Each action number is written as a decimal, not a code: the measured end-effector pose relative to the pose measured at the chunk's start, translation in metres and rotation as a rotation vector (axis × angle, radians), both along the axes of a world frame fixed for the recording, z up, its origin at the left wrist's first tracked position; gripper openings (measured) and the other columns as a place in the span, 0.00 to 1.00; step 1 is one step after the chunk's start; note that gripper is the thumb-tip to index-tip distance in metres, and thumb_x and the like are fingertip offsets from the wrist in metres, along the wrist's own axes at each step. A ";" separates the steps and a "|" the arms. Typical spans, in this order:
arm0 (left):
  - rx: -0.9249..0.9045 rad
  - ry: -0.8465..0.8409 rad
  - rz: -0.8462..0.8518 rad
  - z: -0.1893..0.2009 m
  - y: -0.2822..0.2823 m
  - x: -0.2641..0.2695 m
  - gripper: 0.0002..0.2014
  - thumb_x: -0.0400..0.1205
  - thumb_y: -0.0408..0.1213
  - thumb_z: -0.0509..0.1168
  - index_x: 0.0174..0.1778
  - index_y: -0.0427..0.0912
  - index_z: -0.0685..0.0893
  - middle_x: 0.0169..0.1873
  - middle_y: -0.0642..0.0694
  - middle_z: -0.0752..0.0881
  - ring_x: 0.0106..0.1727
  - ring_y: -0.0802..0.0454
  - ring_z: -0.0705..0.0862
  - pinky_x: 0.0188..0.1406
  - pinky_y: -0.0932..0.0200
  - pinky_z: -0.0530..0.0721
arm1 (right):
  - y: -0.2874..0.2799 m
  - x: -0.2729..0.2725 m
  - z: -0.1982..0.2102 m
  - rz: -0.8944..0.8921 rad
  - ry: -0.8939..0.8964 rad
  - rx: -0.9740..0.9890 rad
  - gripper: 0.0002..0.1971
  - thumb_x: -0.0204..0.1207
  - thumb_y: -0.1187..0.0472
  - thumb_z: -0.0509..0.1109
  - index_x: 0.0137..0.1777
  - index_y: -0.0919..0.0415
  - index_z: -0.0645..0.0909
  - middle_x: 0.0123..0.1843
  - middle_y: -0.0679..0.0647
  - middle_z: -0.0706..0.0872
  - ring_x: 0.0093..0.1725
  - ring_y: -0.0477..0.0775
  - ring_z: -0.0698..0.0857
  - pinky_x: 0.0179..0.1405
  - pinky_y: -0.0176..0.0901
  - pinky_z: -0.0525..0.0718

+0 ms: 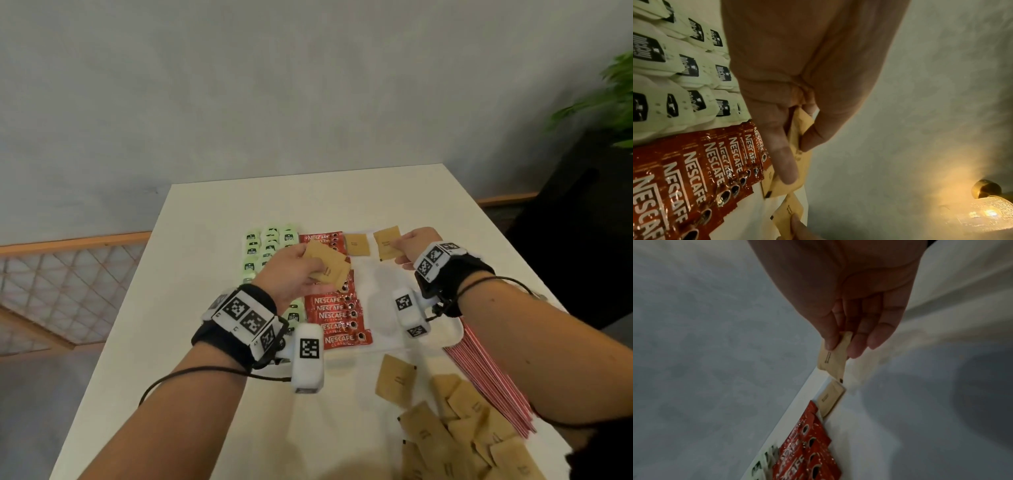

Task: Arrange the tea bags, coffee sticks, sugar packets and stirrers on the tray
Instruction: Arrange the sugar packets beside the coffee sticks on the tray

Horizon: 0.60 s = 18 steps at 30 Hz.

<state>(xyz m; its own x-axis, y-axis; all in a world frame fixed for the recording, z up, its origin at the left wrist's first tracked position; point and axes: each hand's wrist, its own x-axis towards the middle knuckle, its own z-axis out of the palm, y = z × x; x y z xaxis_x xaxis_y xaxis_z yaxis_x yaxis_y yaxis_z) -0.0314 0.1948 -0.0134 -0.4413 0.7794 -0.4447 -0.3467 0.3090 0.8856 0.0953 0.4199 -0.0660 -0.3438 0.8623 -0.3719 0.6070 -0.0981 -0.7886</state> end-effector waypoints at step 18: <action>-0.039 0.297 0.056 -0.030 0.007 -0.024 0.11 0.82 0.32 0.69 0.60 0.42 0.81 0.52 0.39 0.87 0.43 0.48 0.87 0.29 0.63 0.84 | 0.031 -0.048 -0.030 0.125 -0.453 0.129 0.19 0.77 0.51 0.73 0.59 0.67 0.83 0.58 0.62 0.87 0.56 0.61 0.85 0.48 0.44 0.78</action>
